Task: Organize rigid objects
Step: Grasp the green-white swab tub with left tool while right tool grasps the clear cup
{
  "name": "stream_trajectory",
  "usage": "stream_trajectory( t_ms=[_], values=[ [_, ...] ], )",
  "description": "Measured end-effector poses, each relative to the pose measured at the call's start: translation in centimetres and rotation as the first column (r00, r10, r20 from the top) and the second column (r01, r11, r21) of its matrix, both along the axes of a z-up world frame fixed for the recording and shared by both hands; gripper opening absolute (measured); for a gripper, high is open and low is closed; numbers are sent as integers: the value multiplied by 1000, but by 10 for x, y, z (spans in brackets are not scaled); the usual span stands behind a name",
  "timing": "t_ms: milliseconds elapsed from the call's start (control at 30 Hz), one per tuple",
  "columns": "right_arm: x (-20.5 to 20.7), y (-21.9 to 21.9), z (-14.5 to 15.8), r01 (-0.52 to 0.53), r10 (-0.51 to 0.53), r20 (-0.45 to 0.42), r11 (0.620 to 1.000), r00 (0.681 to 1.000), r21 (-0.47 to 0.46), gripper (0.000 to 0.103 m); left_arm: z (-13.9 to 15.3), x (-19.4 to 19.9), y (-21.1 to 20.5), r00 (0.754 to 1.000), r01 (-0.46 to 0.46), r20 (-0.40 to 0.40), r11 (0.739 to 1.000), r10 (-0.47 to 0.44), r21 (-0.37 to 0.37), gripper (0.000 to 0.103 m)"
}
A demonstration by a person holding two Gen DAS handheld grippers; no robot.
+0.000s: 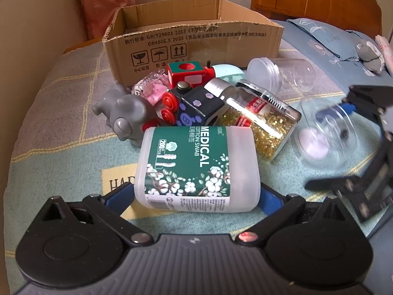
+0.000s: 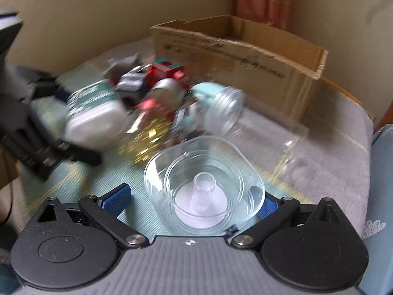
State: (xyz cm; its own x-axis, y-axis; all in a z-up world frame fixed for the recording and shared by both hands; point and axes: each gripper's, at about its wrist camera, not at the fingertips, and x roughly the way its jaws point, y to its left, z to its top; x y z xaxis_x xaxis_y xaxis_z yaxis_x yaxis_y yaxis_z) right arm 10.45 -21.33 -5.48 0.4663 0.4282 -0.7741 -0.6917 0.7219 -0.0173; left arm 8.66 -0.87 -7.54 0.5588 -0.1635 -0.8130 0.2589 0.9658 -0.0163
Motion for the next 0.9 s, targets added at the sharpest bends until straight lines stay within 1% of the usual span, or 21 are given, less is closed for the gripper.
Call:
stream_trajectory(
  t_ms=[100,167,233,300,367,400,467,500,533,633,700,767,900],
  values=[
    [-13,5,3,-47,47,-13,999,999,-18,103,2,1,2,1000,8,6,1000,-8,12,102],
    [-17,10,5,-51,52,23,998,998,-42,103,4,2,2,1000,2,18,1000,-3,25,102],
    [-15,14,8,-53,57,58,996,997,-68,103,8,3,2,1000,15,26,1000,-15,21,101],
    [-10,17,9,-66,71,62,995,996,-79,103,10,4,1,999,21,36,1000,-22,20,101],
    [-6,20,9,-84,89,59,992,994,-94,100,9,8,0,999,26,31,999,-27,30,98],
    [-5,21,8,-93,100,55,990,993,-110,97,9,9,-1,999,29,28,999,-30,29,97],
    [-8,17,10,-105,110,46,989,993,-104,91,9,9,1,999,43,14,999,-43,4,87],
    [-9,17,11,-103,108,44,989,993,-104,86,10,10,1,999,54,7,998,-54,-13,83],
    [-11,16,13,-98,104,49,989,993,-109,86,10,10,1,998,58,2,998,-58,-21,83],
    [-14,13,14,-73,77,31,991,997,-114,86,11,8,-1,998,69,4,998,-69,-3,83],
    [-16,13,14,-45,47,16,993,999,-108,86,13,5,1,997,80,-2,997,-80,-6,83],
    [-19,10,17,-15,15,-8,996,1000,-92,86,16,2,3,995,95,-11,995,-96,-12,83],
    [-27,5,26,22,-24,-35,998,999,-60,86,27,-6,9,992,123,-14,992,-123,12,83]
  ],
)
